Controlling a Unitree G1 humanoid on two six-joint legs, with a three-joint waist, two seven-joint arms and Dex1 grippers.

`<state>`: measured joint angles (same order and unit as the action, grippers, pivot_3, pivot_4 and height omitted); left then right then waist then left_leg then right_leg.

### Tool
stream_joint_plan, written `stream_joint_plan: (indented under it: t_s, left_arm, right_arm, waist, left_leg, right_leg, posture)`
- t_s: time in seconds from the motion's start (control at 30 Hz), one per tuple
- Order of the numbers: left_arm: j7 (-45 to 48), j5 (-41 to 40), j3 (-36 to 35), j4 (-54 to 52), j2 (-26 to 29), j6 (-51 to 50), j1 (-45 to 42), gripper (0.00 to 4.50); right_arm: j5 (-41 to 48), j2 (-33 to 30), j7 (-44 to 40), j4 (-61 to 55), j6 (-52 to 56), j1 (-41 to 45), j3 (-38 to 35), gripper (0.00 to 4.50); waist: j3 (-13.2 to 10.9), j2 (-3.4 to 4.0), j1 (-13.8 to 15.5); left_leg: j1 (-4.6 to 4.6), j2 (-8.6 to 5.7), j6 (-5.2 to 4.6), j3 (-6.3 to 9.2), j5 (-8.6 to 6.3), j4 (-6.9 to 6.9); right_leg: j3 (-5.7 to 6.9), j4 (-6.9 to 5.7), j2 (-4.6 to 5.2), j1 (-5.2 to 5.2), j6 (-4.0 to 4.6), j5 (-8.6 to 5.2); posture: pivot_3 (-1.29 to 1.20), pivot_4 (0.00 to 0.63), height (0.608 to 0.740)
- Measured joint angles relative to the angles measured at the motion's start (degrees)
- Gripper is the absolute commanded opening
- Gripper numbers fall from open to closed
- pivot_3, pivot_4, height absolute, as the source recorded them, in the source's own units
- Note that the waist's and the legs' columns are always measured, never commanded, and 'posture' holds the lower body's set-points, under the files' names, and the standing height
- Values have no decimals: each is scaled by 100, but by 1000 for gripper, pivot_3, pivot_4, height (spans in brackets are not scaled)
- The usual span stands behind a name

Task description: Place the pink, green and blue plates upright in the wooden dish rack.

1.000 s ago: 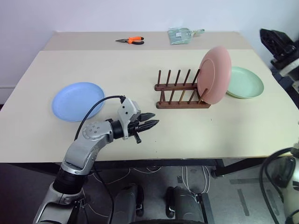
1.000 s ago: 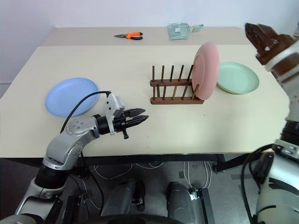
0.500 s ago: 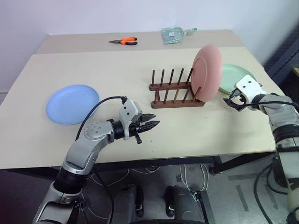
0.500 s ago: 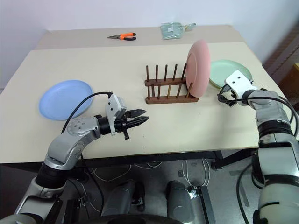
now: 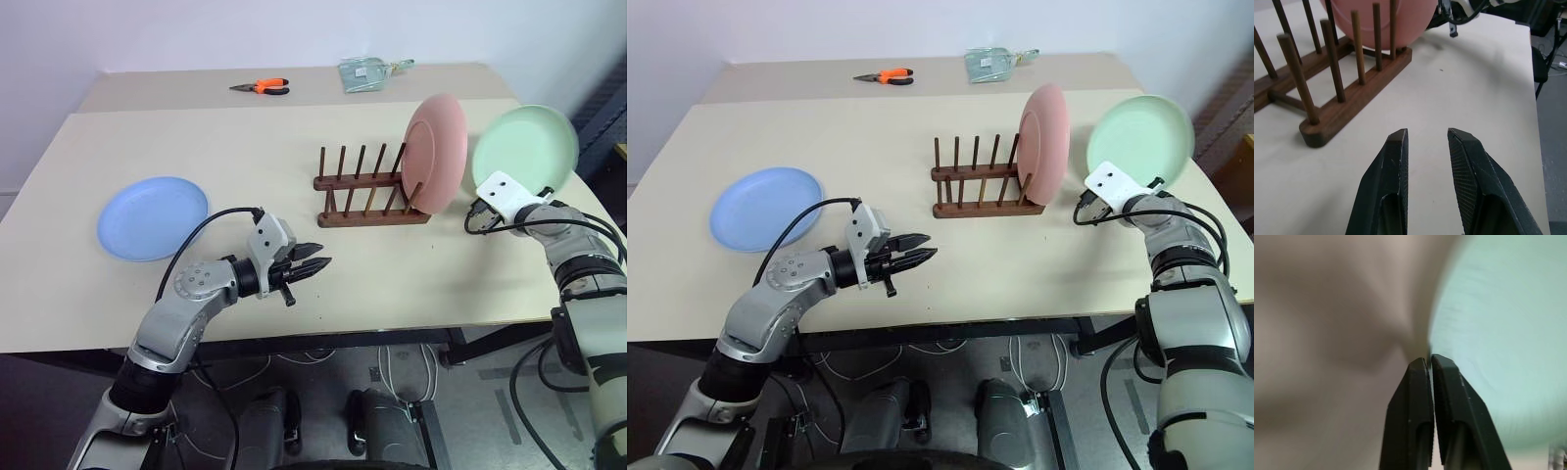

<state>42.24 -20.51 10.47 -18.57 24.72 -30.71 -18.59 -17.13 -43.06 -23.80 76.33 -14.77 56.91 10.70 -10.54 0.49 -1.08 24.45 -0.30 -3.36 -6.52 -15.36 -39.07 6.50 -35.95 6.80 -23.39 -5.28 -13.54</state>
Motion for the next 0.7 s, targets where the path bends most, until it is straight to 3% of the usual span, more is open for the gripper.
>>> stream_joint_plan:
  t_s: [0.23,0.47,0.57,0.7]
  left_arm:
    - [17,0,1,-1,4,-4,-7,1278]
    - [87,-1,7,-1,33,-7,-19,1278]
    - [141,1,48,19,18,4,-32,1278]
    - [179,5,161,168,-49,26,-189,1278]
  right_arm:
    - [246,-326,-251,-176,-461,-308,-379,41]
    - [1466,-852,-2368,-1917,-37,-1389,-1186,41]
    - [1708,-877,-2727,-2576,506,-1742,-1323,876]
    - [1610,-840,-2503,-2644,709,-1675,-1290,2858]
  waist:
    - [0,0,10]
    - [0,0,29]
    - [0,0,23]
    - [0,0,22]
  left_leg:
    - [0,-1,0,0,0,0]
    - [-2,1,-1,5,-1,0]
    - [-5,1,-1,5,-1,-1]
    - [-5,2,0,5,-1,-1]
  right_leg:
    - [0,1,0,1,0,0]
    - [2,4,5,7,0,1]
    - [1,1,9,6,0,1]
    - [1,1,11,4,1,1]
  posture:
    - [0,150,740]
    - [0,150,740]
    - [0,150,740]
    - [0,150,740]
